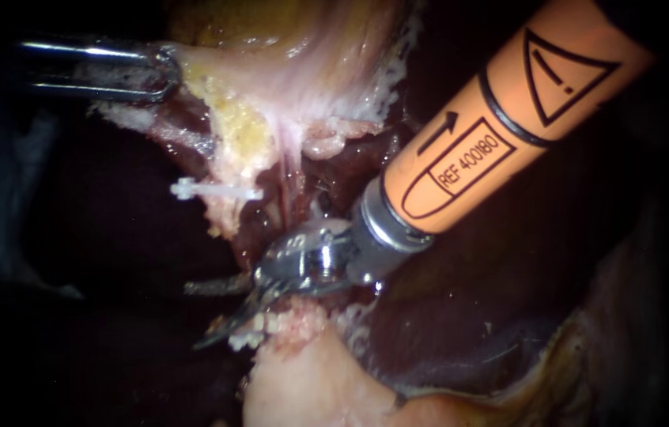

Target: Go back from the cut left tube

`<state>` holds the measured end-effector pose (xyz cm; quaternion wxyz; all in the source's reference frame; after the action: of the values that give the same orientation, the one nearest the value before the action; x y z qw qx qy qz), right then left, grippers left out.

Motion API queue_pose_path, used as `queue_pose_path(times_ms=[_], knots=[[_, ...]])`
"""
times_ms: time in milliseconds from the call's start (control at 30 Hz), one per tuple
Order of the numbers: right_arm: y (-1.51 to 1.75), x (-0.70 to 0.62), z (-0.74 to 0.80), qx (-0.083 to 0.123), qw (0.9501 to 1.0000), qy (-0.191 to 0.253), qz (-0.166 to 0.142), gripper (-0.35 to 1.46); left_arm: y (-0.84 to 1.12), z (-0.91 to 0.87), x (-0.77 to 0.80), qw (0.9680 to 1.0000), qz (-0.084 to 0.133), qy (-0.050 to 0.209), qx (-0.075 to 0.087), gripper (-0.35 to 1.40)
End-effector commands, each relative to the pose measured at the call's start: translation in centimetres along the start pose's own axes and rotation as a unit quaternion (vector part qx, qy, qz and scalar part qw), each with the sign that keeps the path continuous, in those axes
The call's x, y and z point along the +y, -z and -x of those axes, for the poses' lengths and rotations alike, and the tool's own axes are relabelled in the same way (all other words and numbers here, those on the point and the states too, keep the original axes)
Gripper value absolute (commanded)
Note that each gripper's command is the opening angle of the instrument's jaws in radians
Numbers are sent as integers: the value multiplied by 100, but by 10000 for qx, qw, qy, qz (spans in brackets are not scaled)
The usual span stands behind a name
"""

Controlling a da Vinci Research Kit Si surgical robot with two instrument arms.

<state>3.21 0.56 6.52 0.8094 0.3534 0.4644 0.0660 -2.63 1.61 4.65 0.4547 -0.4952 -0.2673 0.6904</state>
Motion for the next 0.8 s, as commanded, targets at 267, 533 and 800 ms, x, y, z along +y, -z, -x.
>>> queue_pose_path(times_ms=[267, 533, 800], knots=[[46, -26, 0, 168, 9917, -9, 1273, 143, 0, 0, -1, 10000, 4, 0, -3, -35], [116, -46, 6, -4, 9790, 413, 1996, 143, 1, 0, -3, 10000, 7, -1, -4, -35], [177, -55, 37, -92, 9791, 606, 1939, 143, 1, 0, -4, 10000, 10, -2, -6, -35]])
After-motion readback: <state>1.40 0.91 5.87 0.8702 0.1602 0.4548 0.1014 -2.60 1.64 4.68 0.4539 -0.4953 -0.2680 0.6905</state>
